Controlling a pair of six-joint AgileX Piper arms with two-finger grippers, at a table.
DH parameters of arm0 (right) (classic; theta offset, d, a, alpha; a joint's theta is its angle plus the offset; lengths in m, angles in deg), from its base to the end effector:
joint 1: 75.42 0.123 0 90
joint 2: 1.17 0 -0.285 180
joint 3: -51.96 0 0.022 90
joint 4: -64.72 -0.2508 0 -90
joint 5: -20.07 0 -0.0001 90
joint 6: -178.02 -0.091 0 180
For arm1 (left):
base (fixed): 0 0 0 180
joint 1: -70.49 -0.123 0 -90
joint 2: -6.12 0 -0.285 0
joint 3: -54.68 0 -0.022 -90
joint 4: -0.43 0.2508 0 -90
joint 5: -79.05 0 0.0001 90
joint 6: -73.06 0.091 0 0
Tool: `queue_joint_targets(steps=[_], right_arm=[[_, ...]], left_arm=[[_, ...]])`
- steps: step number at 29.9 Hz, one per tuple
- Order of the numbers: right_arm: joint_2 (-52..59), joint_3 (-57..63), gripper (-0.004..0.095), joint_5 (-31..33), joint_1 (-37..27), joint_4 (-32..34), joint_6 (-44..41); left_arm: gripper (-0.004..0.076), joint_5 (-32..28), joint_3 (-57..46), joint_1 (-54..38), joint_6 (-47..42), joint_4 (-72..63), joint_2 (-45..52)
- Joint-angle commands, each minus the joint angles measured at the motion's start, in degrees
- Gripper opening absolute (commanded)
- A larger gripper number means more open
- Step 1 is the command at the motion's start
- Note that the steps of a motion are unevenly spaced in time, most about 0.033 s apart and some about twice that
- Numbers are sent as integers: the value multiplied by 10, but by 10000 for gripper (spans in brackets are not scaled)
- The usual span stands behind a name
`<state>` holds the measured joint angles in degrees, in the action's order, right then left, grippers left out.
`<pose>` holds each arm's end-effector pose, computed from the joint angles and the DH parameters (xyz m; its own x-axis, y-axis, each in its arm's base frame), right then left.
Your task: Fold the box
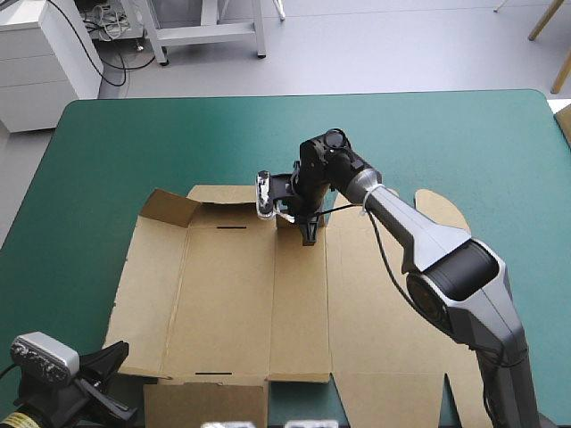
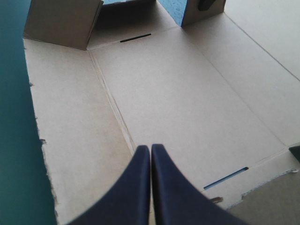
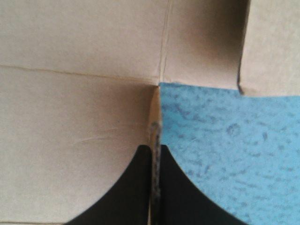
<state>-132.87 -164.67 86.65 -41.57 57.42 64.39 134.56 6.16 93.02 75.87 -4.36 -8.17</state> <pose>0.3844 0.2706 0.2498 0.1705 -0.9555 -0.2409 -0.9655 -0.1131 -0.2348 0.0131 -0.0122 0.2845 -0.4361 0.1827 -0.8811 0.4390 0.8980 -0.0311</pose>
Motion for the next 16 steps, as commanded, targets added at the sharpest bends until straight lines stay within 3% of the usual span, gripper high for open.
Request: queue_joint_targets(steps=[1, 9, 11, 16], right_arm=[[9, -28, -22, -16, 0, -4, -2], [7, -37, -10, -52, 0, -2, -39], [7, -47, 42, -38, 0, -2, -48], [11, -114, 301, 4, 0, -4, -110]], left_arm=[[-8, -41, 17, 3, -2, -6, -9], [-8, -41, 17, 3, -2, -6, -9], [-8, -41, 17, 3, -2, -6, -9], [-8, -41, 17, 3, -2, -6, -9]])
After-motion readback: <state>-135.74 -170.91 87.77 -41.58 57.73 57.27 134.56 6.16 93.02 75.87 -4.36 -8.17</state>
